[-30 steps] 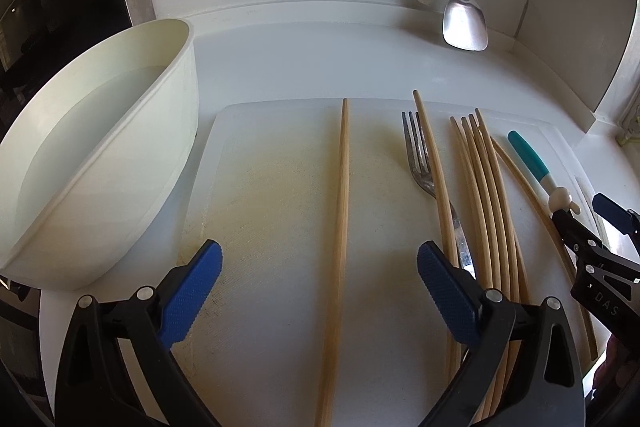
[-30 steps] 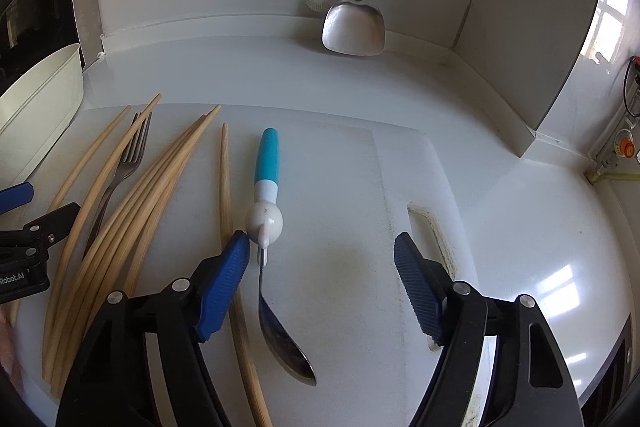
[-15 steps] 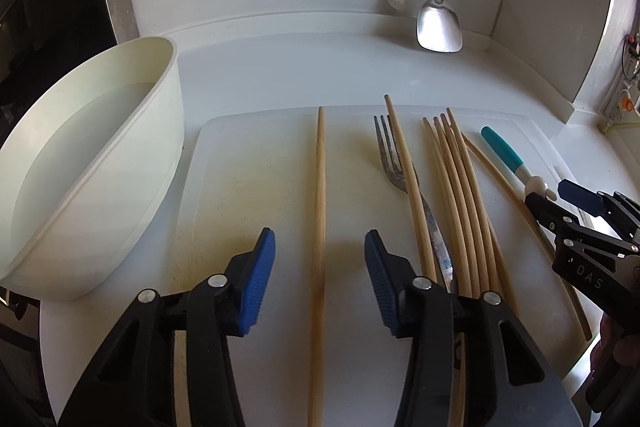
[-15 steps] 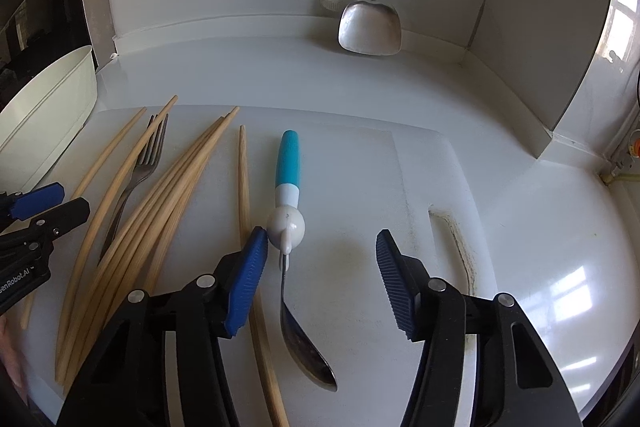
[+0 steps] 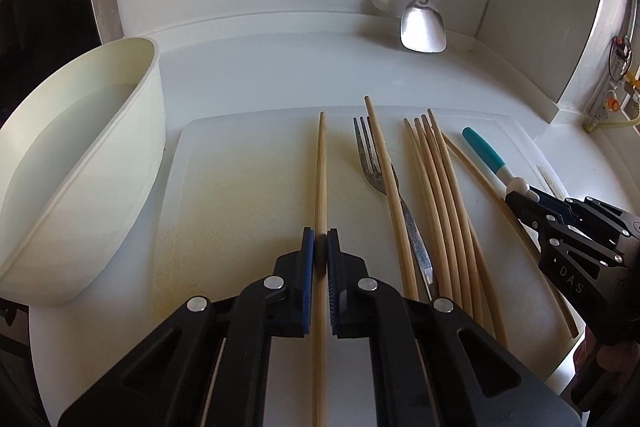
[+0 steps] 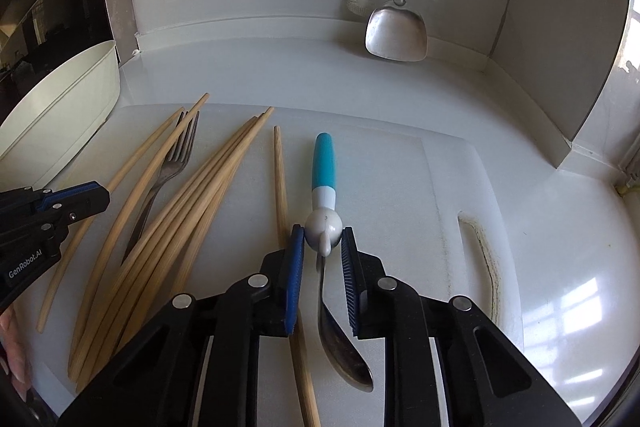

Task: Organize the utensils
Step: 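Lift the chopstick with the left gripper while the right gripper carries the spoon over the white basin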

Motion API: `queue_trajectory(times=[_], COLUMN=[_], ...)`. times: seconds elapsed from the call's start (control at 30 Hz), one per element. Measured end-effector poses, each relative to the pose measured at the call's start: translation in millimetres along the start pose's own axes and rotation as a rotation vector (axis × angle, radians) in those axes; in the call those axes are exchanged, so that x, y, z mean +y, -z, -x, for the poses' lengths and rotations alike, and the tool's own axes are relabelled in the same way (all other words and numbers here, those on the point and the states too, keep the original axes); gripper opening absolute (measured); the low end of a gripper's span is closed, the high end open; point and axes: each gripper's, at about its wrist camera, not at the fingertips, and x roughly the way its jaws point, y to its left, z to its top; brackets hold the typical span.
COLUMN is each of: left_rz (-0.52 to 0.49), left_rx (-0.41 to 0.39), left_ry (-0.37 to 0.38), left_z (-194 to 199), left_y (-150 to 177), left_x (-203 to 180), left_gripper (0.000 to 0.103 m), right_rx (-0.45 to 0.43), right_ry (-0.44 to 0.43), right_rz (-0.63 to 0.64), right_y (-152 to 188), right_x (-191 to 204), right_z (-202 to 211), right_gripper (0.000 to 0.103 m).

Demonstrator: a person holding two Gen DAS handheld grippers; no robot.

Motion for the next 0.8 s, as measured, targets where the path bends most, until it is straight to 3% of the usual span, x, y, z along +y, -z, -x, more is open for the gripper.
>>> queue_trajectory(times=[0.8], left_rz=[0.064], left_rx=[-0.038], left_ry=[0.023], left_z=[29], left_y=[-10], left_x=[9], left_gripper=[0.007], right_rx=[-0.064], right_ry=[-0.043], right_rz=[-0.058], right_y=[-9], right_x=[-4], right_z=[29], right_gripper=[0.018])
